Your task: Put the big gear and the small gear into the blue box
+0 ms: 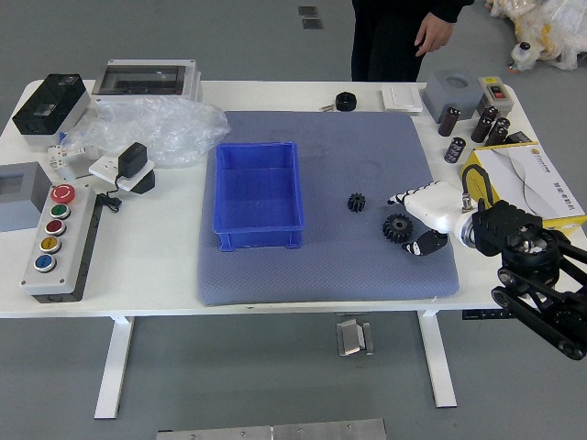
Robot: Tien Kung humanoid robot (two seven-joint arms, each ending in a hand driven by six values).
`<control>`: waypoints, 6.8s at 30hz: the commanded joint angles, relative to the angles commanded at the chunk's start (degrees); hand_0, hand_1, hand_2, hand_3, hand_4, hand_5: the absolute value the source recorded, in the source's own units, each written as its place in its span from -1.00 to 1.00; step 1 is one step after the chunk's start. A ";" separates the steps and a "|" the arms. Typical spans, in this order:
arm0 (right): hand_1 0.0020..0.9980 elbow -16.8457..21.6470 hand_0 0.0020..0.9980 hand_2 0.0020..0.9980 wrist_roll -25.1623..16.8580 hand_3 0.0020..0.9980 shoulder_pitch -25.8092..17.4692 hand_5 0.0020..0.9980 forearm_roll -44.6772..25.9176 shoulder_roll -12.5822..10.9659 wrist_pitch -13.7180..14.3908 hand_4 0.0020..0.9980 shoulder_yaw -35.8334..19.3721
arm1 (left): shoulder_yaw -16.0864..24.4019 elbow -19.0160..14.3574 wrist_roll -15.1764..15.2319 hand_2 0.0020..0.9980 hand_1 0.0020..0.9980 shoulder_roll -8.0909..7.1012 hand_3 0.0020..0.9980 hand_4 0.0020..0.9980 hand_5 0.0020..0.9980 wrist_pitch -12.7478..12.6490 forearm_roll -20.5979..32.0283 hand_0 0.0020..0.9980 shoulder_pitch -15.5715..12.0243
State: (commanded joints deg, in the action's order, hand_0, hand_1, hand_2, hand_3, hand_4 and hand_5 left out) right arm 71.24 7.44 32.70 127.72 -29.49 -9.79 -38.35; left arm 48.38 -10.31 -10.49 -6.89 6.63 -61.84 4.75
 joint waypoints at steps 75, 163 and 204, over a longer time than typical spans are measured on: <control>-0.26 -1.35 -0.03 -0.12 -0.99 0.07 3.41 -0.61 2.28 0.90 13.62 0.38 -1.72 | -0.34 0.00 0.26 0.66 0.71 -0.13 0.69 0.42 -0.40 0.08 0.29 0.75 0.07; -0.01 -21.27 0.09 0.28 -14.12 0.32 10.63 -0.33 -6.04 12.41 14.36 0.56 1.56 | -0.69 0.00 0.07 0.65 0.71 0.00 0.69 0.42 -0.39 0.25 -0.40 0.75 0.22; -0.06 -31.50 0.01 0.19 -16.06 0.29 11.45 -0.40 -7.14 17.08 16.01 0.43 3.31 | -0.84 0.00 0.05 0.65 0.72 0.27 0.69 0.42 -0.40 0.33 -0.67 0.75 0.39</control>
State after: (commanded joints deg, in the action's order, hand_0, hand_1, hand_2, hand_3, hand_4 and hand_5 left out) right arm 39.74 -8.62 44.15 120.58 -12.40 6.22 -35.04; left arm 47.54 -10.31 -10.44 -6.61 6.95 -62.50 5.14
